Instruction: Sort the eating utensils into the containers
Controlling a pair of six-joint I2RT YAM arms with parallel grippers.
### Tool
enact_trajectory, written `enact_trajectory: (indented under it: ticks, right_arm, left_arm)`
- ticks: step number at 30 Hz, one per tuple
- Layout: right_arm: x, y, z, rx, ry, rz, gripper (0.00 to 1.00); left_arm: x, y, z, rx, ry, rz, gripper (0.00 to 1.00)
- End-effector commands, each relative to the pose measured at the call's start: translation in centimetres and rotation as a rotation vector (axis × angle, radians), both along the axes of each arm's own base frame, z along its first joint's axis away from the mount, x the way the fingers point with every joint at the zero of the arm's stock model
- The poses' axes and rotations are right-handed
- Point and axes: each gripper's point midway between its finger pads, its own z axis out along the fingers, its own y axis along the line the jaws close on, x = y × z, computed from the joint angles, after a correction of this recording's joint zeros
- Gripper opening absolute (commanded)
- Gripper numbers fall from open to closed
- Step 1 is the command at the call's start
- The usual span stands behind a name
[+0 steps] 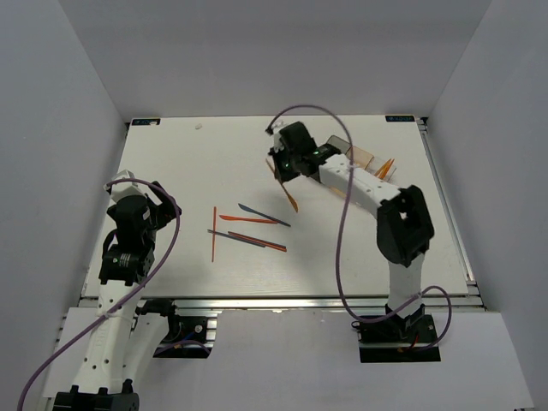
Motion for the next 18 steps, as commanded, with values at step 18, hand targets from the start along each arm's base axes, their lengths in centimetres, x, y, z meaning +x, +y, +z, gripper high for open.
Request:
enact_trajectory:
  ticks: [18]
  right_arm:
    - [13.9,-27.5,9.0,0.193,-0.495,-1.300,0.00]
  left_arm:
    - [0.1,-0.4,0.3,0.001,-0.015,-0.019,0.98]
